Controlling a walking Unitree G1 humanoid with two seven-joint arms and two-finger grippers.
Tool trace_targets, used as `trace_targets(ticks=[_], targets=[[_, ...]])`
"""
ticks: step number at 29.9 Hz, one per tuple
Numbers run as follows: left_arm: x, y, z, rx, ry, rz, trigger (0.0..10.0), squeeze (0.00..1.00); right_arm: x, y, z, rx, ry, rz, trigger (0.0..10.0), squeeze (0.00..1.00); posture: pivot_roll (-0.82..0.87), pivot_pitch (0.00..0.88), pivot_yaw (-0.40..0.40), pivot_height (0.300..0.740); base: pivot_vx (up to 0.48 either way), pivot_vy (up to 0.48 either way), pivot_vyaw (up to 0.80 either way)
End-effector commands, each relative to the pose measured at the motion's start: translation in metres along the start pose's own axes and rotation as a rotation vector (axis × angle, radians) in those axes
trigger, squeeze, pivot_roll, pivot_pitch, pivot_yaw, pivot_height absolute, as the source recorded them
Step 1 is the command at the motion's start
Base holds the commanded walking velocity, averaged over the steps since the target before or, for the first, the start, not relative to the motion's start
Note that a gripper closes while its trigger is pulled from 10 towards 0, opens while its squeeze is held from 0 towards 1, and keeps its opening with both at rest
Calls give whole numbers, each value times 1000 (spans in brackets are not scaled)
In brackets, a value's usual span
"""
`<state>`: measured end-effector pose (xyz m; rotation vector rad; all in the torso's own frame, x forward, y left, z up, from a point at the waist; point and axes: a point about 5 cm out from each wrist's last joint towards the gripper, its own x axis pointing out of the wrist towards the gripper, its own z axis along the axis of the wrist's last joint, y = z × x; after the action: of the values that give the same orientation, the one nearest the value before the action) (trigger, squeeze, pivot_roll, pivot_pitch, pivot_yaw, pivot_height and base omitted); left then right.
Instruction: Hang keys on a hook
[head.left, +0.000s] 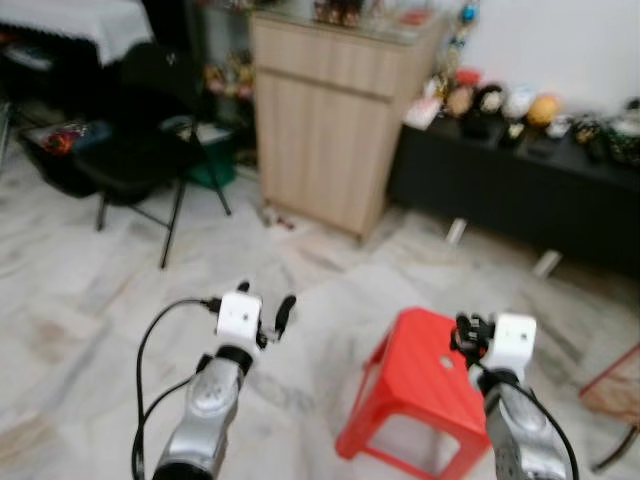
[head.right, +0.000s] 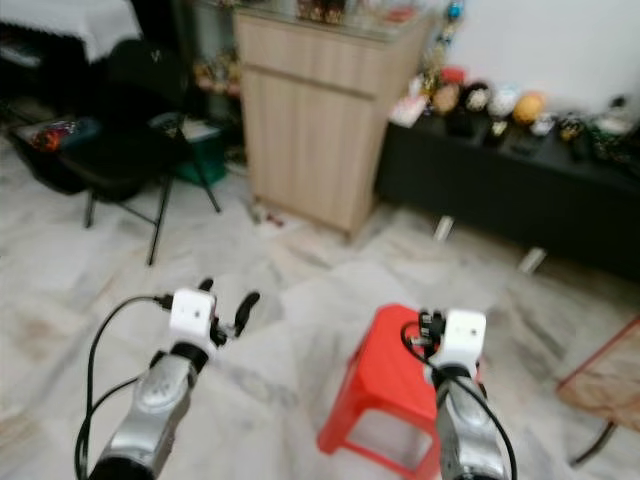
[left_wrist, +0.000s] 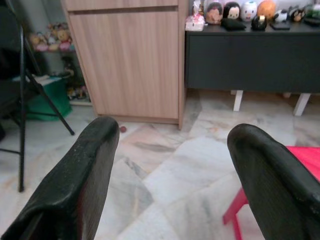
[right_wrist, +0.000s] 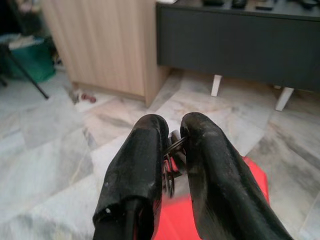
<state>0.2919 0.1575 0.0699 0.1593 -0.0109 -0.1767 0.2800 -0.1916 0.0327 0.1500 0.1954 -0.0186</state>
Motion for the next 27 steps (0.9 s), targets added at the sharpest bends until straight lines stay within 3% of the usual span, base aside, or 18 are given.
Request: trace_targets(ticks=[1, 7, 11, 27], targets=[[5, -5, 6, -14, -18, -20, 10000, 0, 1, -6, 7, 0, -22, -17, 10000, 0, -13, 0, -46, 740, 0, 0, -800], [10, -4, 14, -11, -41, -21, 10000, 0, 5, -4, 14, 1, -38, -13, 10000, 0, -6, 0, -37, 740, 0, 0, -796], [8, -6, 17, 22, -47, -47, 10000, 0, 7, -2, 23, 13, -88, -34, 10000, 0, 10, 5, -23, 740, 0, -71, 0], [9, -7, 23, 20, -67, -67, 10000, 0, 12, 0, 35, 33, -106, -56, 10000, 0, 13, 19, -17, 740, 0, -326, 0]])
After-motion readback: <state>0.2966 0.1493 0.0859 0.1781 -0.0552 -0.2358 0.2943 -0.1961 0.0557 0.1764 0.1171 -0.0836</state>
